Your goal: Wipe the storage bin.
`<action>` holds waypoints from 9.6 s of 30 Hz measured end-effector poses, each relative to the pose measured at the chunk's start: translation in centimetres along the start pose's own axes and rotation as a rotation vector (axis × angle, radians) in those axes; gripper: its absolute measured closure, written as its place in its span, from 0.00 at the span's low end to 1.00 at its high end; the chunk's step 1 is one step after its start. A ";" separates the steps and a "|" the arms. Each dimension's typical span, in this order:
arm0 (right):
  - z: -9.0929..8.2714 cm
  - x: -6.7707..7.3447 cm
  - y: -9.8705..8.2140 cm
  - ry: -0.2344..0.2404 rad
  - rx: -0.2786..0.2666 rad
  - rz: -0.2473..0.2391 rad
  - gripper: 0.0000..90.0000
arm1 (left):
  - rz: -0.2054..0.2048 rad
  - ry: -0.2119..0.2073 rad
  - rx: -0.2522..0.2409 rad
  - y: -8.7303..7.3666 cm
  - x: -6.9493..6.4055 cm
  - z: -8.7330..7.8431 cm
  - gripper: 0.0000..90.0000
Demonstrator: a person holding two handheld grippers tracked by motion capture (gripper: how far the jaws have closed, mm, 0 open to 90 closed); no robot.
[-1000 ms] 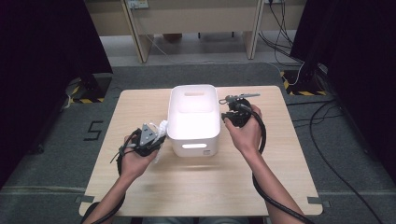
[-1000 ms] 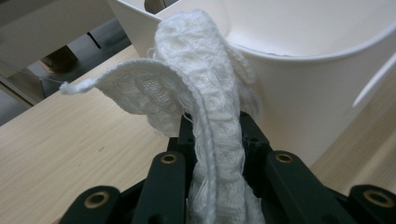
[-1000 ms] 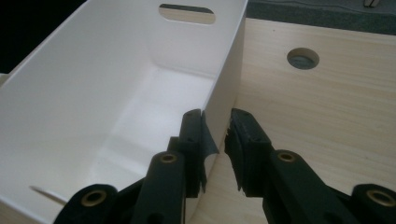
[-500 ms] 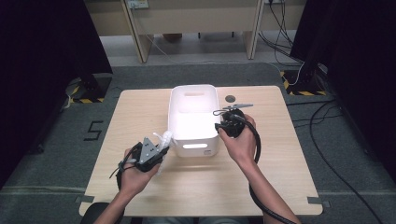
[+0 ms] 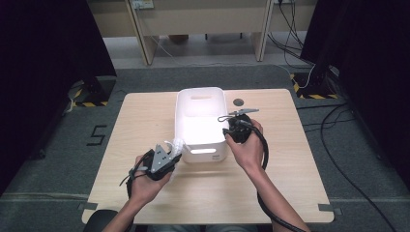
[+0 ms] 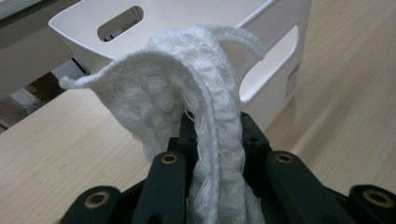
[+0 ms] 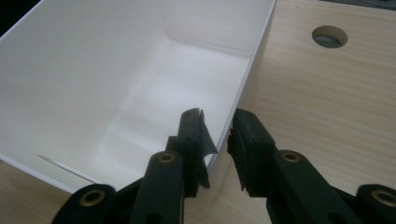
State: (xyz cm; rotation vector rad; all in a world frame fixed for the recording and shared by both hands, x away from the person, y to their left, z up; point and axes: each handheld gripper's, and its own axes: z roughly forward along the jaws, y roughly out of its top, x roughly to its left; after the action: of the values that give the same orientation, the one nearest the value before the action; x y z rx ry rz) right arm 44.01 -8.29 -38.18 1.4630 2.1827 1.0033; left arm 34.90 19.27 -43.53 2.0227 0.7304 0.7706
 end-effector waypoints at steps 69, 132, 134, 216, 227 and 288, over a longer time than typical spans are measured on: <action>0.2 0.5 0.1 -0.018 -0.011 -0.030 0.82 | 0.030 -0.078 0.063 -1.4 -0.8 3.5 0.84; 0.2 0.5 0.1 -0.021 -0.015 -0.030 0.82 | -0.025 -0.121 0.100 -2.2 -2.0 5.4 0.84; 0.2 0.6 0.1 -0.021 -0.017 -0.031 0.82 | -0.037 -0.120 0.088 -1.8 -1.9 5.2 0.84; 0.3 0.7 0.0 -0.020 -0.030 -0.032 0.81 | -0.008 -0.084 0.055 0.4 -3.3 5.3 0.85; 0.3 0.7 0.0 -0.018 -0.032 -0.031 0.81 | -0.007 -0.101 0.100 -0.7 -3.8 6.5 0.85; 0.5 0.6 0.0 -0.019 -0.040 -0.022 0.77 | -0.057 -0.111 0.001 2.9 -3.9 4.9 0.84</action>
State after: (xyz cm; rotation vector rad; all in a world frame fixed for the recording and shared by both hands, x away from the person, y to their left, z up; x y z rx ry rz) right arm 44.04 -7.53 -38.48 1.4222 2.1480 1.0159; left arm 36.63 12.56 -44.33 2.0195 0.7215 0.6194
